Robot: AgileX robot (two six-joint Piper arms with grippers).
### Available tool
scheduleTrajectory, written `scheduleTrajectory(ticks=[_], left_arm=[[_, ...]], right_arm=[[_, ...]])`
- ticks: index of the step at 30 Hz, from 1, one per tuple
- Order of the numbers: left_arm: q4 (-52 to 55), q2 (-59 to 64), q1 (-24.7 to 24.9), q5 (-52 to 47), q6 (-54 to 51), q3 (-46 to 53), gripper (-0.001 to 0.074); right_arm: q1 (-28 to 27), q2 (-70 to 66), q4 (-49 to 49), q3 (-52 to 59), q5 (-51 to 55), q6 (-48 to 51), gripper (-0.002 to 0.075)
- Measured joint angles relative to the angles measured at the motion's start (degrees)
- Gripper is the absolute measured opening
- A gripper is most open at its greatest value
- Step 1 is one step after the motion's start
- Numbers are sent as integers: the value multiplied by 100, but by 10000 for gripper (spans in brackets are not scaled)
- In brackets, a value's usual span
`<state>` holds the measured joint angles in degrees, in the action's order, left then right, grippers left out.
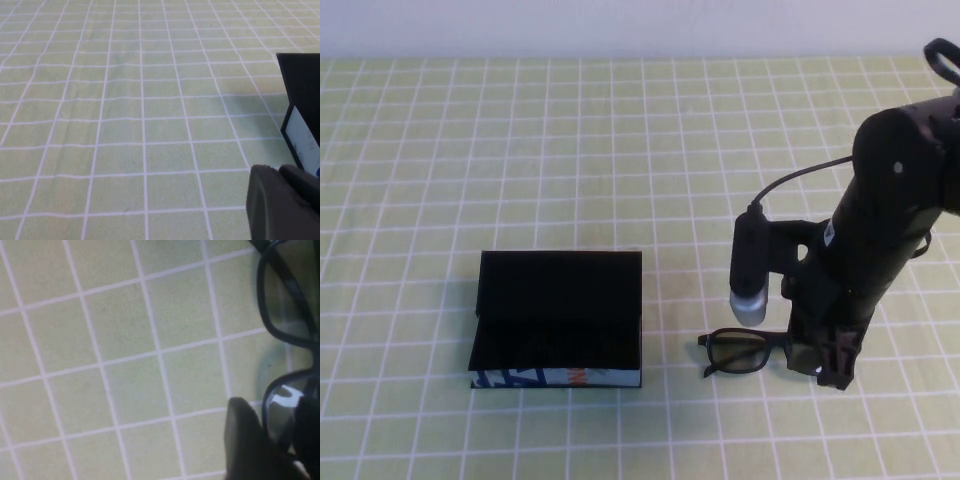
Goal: Return glasses to glasses case
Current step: Pick up the glasses from the table
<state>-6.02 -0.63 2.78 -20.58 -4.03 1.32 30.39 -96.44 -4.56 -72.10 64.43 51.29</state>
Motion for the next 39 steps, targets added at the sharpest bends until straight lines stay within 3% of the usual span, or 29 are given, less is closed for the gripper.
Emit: scheduleTrajectory(ticks=[4,9,39], left_arm=[[0,0,0,0,0,0,-1],[0,0,0,0,0,0,-1],[0,0,0,0,0,0,-1]], right_arm=[[0,-255,92,-129,-261,673,377],[-21,-497,128,-165,-747,1245,479],[-189,-1509,143,-682,-812,1352,496]])
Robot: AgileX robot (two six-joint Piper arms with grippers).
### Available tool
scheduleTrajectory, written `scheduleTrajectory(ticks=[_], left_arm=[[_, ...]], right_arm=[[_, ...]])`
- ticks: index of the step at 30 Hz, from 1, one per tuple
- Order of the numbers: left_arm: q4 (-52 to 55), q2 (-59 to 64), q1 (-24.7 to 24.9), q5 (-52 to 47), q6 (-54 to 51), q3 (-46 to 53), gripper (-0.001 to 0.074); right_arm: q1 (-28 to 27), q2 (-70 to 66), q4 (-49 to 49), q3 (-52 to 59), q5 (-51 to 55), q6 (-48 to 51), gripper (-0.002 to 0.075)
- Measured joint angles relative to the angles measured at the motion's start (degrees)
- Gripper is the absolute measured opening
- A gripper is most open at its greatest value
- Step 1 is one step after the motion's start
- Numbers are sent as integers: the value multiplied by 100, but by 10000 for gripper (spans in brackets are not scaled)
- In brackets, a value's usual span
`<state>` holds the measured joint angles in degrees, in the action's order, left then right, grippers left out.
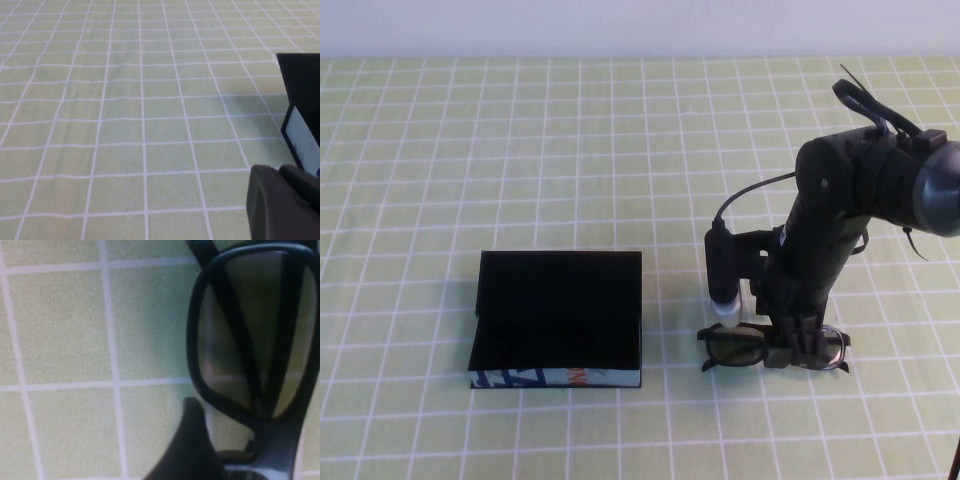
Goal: Return glasses to glasses case
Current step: Pick up the glasses from the table
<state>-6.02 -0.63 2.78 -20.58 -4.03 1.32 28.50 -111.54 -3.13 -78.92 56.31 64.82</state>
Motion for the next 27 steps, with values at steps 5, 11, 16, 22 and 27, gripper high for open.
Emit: scheduleTrajectory(ticks=[5,11,16,22,27], left_arm=[[0,0,0,0,0,0,-1],[0,0,0,0,0,0,-1],[0,0,0,0,0,0,-1],[0,0,0,0,0,0,-1],[0,0,0,0,0,0,-1]], right_arm=[[0,-73,0,0,-12,0,496],[0,-73,0,0,-1,0,472],[0,-73,0,0,162,0,386],[0,-73,22,0,346,0,283],[0,-73,35,0,456,-167,214]])
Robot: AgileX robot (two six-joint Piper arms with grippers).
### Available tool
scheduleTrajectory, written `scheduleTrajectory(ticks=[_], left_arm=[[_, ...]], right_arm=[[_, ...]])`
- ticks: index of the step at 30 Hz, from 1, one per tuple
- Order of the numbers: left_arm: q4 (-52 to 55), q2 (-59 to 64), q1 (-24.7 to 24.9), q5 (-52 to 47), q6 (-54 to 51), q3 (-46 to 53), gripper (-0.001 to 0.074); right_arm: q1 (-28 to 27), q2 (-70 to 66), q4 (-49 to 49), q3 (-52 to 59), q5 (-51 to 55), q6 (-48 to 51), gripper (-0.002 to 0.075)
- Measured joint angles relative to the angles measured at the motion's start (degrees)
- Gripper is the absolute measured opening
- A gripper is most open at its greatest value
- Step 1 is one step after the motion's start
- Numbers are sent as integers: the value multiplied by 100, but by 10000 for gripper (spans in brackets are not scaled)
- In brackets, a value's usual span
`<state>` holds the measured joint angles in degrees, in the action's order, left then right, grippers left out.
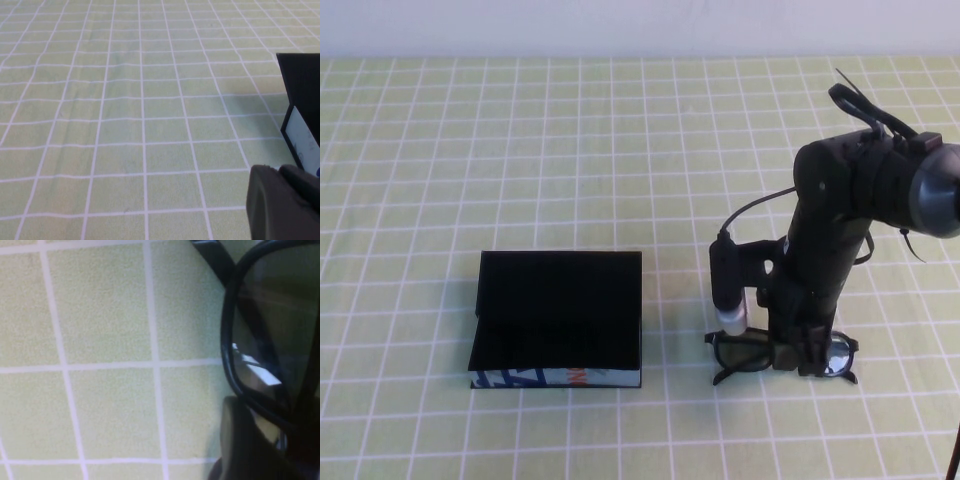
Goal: Return glasses to glasses case
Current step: Pick up the glasses from the table, then place the glasses in the glasses case
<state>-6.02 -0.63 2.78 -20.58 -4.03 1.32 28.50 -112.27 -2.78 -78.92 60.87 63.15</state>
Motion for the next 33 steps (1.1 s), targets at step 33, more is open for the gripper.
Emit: scheduleTrajectory(ticks=[33], left_arm=[[0,0,0,0,0,0,-1]], right_arm=[[2253,-709,621,-3108,916,-2636,67]])
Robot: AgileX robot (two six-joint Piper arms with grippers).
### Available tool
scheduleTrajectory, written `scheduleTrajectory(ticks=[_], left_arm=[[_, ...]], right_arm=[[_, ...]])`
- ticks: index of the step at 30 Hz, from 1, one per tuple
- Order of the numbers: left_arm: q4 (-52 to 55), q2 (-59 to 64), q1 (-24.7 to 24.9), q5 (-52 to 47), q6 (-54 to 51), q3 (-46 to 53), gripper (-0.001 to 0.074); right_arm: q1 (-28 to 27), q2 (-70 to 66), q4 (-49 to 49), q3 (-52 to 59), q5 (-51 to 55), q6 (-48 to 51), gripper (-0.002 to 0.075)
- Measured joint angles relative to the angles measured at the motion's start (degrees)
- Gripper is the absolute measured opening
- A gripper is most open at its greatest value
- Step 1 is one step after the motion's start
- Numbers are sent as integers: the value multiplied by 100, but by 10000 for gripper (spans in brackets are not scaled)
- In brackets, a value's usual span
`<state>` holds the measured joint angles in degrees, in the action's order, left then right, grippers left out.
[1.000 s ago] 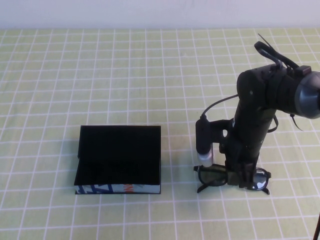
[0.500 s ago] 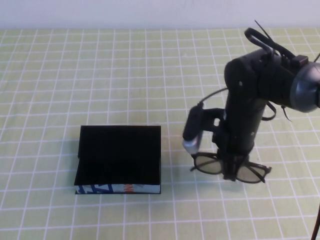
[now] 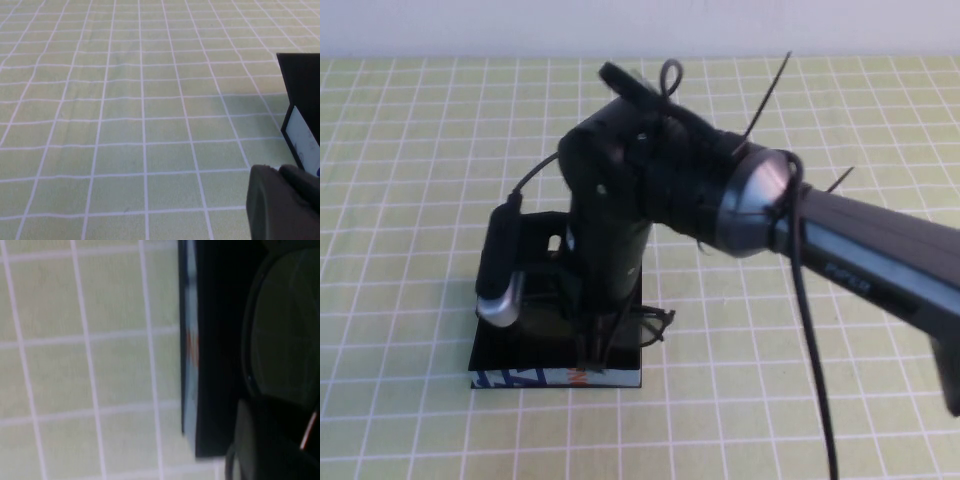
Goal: Return glasses to glasses case
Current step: Place the glasses in the glasses case
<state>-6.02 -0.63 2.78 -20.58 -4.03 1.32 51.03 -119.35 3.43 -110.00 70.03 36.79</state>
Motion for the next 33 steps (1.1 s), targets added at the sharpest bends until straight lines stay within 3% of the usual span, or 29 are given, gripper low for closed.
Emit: scheduleTrajectory(ticks=[14,33], left_arm=[[4,0,0,0,0,0,-1],[4,0,0,0,0,0,-1]], right_arm=[[384,-759,368,-1063,44,0,67],[384,-1198,401,-1145,48,12,66]])
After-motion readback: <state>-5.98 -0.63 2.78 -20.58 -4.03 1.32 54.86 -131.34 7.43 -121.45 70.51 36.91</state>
